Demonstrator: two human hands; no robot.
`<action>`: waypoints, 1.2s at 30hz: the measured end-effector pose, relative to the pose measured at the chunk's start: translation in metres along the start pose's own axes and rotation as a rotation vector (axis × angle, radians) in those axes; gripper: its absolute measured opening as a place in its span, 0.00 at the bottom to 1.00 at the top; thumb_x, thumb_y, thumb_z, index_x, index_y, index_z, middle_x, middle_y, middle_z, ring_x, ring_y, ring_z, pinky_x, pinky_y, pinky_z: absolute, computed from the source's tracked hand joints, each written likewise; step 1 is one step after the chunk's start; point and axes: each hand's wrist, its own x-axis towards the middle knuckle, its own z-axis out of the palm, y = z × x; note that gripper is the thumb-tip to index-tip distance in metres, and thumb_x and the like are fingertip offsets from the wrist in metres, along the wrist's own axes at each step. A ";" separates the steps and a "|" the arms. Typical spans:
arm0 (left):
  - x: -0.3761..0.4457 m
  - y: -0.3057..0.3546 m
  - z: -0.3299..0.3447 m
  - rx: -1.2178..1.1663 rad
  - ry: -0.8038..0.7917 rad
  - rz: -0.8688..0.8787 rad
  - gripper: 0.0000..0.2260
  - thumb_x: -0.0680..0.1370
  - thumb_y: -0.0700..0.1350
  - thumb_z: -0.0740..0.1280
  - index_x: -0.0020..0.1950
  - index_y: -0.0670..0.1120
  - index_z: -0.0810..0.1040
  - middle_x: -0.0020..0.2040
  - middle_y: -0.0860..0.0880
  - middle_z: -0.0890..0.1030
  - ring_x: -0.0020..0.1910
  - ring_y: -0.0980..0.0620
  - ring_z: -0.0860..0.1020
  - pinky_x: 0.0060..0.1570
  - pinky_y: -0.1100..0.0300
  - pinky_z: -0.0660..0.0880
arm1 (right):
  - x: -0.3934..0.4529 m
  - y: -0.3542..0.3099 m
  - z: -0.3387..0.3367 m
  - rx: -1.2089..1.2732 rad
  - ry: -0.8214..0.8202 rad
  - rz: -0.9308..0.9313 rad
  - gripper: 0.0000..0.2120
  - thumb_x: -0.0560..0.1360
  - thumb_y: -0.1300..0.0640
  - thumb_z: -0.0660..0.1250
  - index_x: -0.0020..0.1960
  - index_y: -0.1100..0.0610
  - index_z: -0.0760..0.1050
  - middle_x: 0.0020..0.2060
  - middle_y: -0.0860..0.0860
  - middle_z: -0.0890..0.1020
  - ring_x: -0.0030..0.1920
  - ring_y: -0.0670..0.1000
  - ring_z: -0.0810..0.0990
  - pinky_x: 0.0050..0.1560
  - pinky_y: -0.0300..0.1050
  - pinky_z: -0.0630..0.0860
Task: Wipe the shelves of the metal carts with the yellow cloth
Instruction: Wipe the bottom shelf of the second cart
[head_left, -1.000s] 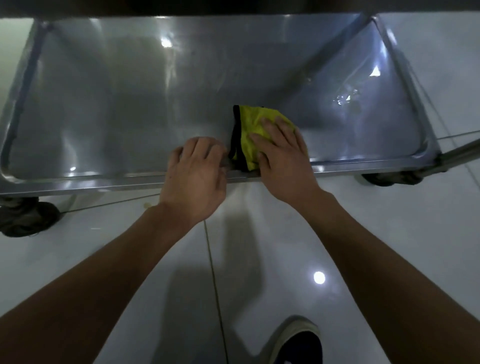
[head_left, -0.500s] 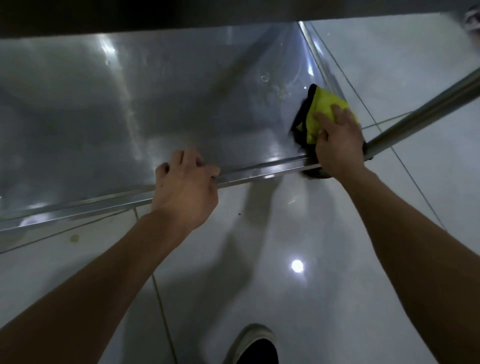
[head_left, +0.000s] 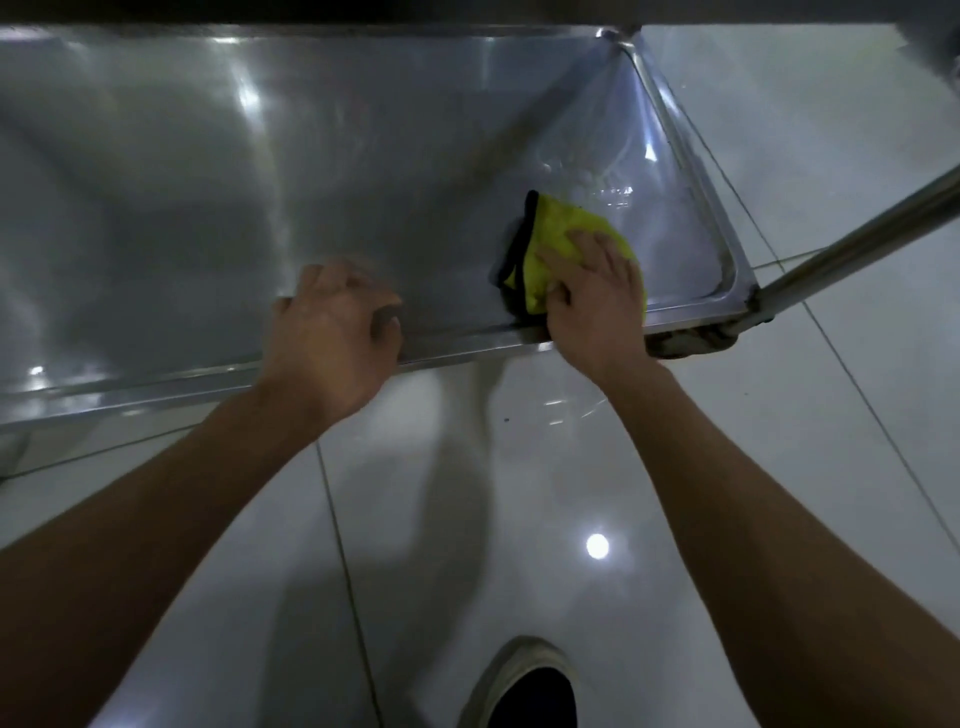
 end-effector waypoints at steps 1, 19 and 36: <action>-0.004 -0.011 -0.007 0.041 0.026 -0.025 0.14 0.75 0.51 0.63 0.55 0.52 0.84 0.57 0.47 0.78 0.60 0.42 0.73 0.57 0.43 0.73 | -0.005 -0.018 0.005 0.007 -0.012 -0.031 0.21 0.78 0.55 0.59 0.70 0.45 0.73 0.76 0.50 0.64 0.78 0.55 0.56 0.76 0.56 0.53; -0.040 -0.071 -0.022 0.089 0.025 -0.082 0.12 0.76 0.45 0.68 0.58 0.43 0.82 0.66 0.43 0.76 0.66 0.39 0.71 0.61 0.41 0.69 | 0.006 -0.153 0.045 0.048 -0.164 -0.432 0.21 0.82 0.52 0.56 0.74 0.42 0.67 0.78 0.48 0.59 0.79 0.54 0.49 0.76 0.60 0.47; 0.039 0.037 0.035 0.150 -0.086 0.036 0.15 0.77 0.53 0.66 0.62 0.53 0.80 0.65 0.46 0.74 0.65 0.40 0.69 0.61 0.39 0.69 | 0.091 0.067 -0.004 -0.135 -0.076 -0.034 0.22 0.84 0.53 0.51 0.77 0.47 0.62 0.79 0.52 0.56 0.79 0.54 0.51 0.77 0.51 0.48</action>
